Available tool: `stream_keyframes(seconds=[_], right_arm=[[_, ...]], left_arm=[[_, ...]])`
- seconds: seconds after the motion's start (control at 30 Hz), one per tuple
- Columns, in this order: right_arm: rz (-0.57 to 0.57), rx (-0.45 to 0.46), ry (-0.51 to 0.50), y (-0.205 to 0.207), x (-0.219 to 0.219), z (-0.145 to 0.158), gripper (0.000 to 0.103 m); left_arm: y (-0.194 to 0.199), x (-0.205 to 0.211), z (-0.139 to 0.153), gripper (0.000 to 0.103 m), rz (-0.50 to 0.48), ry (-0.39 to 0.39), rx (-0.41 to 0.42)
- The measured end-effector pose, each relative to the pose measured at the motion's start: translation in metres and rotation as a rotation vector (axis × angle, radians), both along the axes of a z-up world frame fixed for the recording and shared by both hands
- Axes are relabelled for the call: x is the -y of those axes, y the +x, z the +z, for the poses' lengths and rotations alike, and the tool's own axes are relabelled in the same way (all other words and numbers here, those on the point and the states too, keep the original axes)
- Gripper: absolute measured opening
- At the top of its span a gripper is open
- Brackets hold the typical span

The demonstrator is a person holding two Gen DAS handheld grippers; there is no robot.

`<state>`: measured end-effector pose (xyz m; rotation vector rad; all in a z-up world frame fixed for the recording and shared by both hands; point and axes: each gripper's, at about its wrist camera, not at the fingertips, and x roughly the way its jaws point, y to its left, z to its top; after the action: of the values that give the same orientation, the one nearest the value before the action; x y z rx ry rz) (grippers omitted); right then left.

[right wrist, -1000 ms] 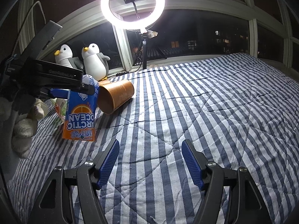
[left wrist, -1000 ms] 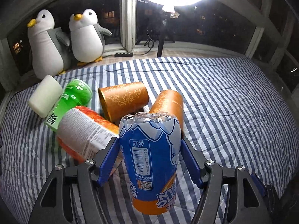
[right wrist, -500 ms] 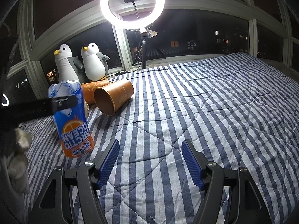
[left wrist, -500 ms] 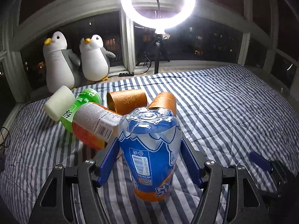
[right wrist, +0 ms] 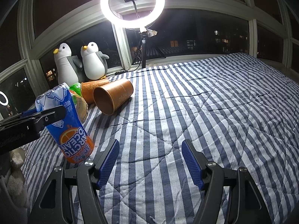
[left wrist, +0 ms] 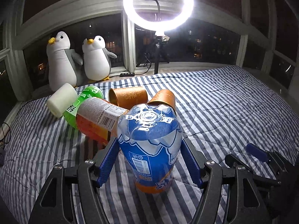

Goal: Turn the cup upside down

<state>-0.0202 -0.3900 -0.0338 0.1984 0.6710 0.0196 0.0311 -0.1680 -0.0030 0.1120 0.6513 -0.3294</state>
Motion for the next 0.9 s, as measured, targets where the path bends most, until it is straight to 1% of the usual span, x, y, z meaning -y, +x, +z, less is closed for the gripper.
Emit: stream_keyframes(seconds=[0.03, 0.1, 0.3, 0.4, 0.5, 0.57, 0.63, 0.73, 0.9], right_arm=[[0.0, 0.001, 0.001, 0.0, 0.0, 0.0, 0.065], [-0.001, 0.001, 0.002, 0.0, 0.001, 0.0, 0.065], [0.001, 0.001, 0.002, 0.001, 0.0, 0.0, 0.065], [0.001, 0.002, 0.003, 0.0, 0.0, 0.0, 0.065], [0.001, 0.004, 0.003, 0.0, 0.0, 0.001, 0.065], [0.001, 0.007, 0.003, 0.0, 0.0, 0.001, 0.065], [0.0, 0.014, 0.0, -0.001, -0.001, 0.001, 0.065], [0.0, 0.037, -0.009, -0.006, -0.003, 0.003, 0.065], [-0.005, 0.073, -0.053, -0.014, -0.011, 0.01, 0.066]], left_arm=[[0.0, 0.0, -0.001, 0.072, -0.002, -0.002, -0.005], [0.001, -0.001, -0.001, 0.075, -0.002, -0.006, -0.011], [-0.001, -0.005, -0.002, 0.084, -0.006, -0.014, -0.006], [-0.004, -0.008, 0.0, 0.086, -0.004, -0.011, 0.004], [-0.011, -0.016, 0.002, 0.087, -0.005, -0.027, 0.0], [-0.019, -0.023, 0.002, 0.088, 0.001, -0.017, 0.024], [-0.028, -0.033, 0.001, 0.089, 0.027, 0.001, 0.07], [-0.038, -0.052, 0.0, 0.089, 0.068, -0.013, 0.116], [-0.041, -0.072, -0.009, 0.091, 0.115, -0.033, 0.121]])
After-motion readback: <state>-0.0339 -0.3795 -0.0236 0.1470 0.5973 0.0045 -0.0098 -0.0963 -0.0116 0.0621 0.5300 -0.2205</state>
